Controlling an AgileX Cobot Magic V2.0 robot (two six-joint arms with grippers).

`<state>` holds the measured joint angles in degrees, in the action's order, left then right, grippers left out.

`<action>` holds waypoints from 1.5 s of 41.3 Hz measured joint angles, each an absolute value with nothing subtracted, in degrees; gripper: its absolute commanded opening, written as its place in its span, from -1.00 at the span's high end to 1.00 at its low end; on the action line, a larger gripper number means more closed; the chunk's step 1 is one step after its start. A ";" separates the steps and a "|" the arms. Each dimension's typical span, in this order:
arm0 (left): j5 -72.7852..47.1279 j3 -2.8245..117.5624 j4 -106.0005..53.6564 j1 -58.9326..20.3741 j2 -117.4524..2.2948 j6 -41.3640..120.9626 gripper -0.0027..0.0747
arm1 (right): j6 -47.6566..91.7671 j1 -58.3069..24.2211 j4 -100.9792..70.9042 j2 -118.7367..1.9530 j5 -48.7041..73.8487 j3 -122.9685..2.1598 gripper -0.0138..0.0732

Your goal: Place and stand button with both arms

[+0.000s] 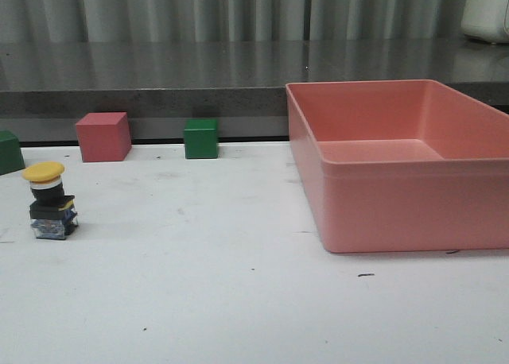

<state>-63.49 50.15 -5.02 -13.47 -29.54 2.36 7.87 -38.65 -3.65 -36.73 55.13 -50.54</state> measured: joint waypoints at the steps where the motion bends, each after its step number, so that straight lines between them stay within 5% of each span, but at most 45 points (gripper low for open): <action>1: -63.35 49.97 -5.02 -13.35 -29.42 2.36 0.98 | 7.87 -38.65 -3.65 -36.73 55.13 -50.54 0.84; 9: -57.52 43.48 -4.80 -8.93 -25.40 2.45 0.98 | 7.87 -38.65 -3.65 -36.73 55.13 -50.54 0.84; 20: -27.05 20.00 -4.58 -5.25 -12.67 2.45 0.98 | 7.87 -38.65 -3.65 -36.73 55.13 -50.54 0.84; 32: -7.30 1.79 -4.58 -4.13 -2.06 2.45 0.98 | 7.87 -38.65 -3.74 -36.73 55.13 -50.54 0.84; 62: -1.99 -0.44 -4.69 -1.90 0.15 2.47 0.98 | 7.87 -38.65 -3.74 -36.73 55.13 -50.54 0.84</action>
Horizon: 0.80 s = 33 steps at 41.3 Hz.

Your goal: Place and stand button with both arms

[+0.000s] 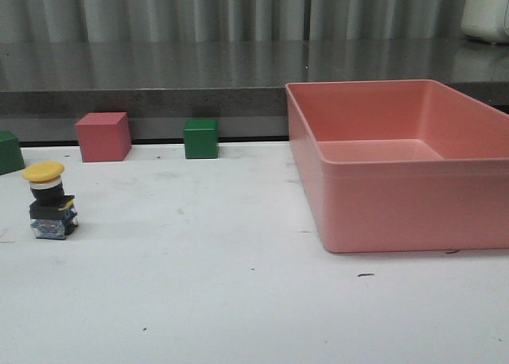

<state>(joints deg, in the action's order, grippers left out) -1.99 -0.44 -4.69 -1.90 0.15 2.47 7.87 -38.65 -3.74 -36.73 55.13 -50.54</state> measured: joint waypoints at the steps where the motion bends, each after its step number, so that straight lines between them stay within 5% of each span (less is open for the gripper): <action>1: -1.99 -0.44 -4.69 -1.90 0.15 2.47 0.98 | 7.87 -38.65 -3.74 -36.73 55.13 -50.54 0.84; 33: -1.89 -0.44 -4.69 -1.81 0.15 2.47 0.98 | 7.87 -37.03 -3.90 -34.97 54.63 -49.20 0.84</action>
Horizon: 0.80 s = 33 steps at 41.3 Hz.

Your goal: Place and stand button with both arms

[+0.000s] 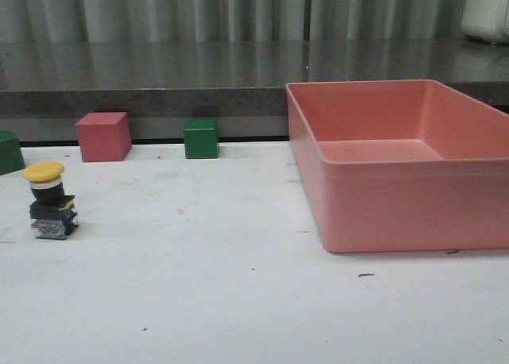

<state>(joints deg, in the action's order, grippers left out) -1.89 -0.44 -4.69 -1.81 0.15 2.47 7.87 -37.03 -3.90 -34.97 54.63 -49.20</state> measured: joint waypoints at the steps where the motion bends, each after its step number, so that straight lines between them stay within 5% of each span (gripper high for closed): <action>1: -1.89 -0.44 -4.69 -1.81 0.15 2.47 0.98 | 7.87 -35.86 -4.00 -34.43 54.27 -48.41 0.84; 16: -1.85 -0.44 -4.69 -1.81 0.15 2.47 0.98 | 7.87 -12.64 -4.12 -14.57 29.99 -23.10 0.84; 33: -1.85 -0.44 -4.69 -1.81 0.15 2.47 0.98 | 7.87 -2.71 -4.12 -0.49 5.18 0.94 0.84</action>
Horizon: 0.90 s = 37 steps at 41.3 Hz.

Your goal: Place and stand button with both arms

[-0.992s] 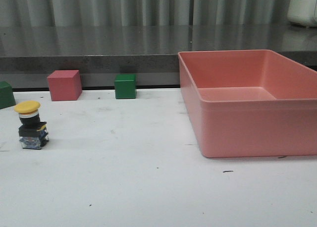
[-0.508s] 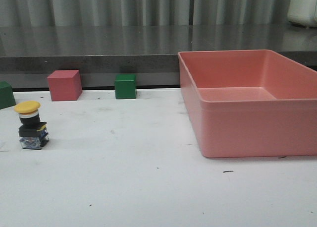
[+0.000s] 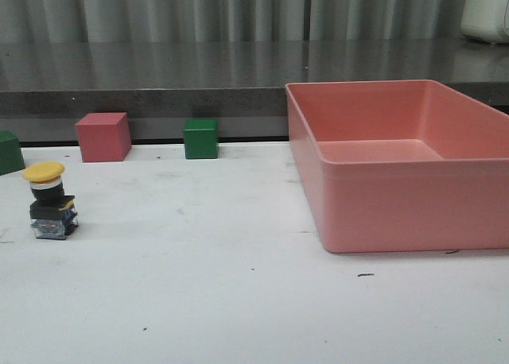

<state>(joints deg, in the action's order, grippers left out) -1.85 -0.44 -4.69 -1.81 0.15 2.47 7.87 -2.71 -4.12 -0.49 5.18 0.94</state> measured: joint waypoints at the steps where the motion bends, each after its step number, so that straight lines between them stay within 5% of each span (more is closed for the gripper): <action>1: -1.85 -0.44 -4.69 -1.81 0.15 2.47 0.98 | 7.87 -2.71 -4.12 -0.13 4.68 1.23 0.84; 37: -1.76 -0.44 -4.69 -1.81 0.15 2.57 0.98 | -1.26 -2.08 -2.47 0.57 -0.31 1.55 0.84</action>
<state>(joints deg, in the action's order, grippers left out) -1.76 -0.44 -4.69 -1.81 0.15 2.57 -1.26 -2.08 -2.47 0.57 -0.31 1.55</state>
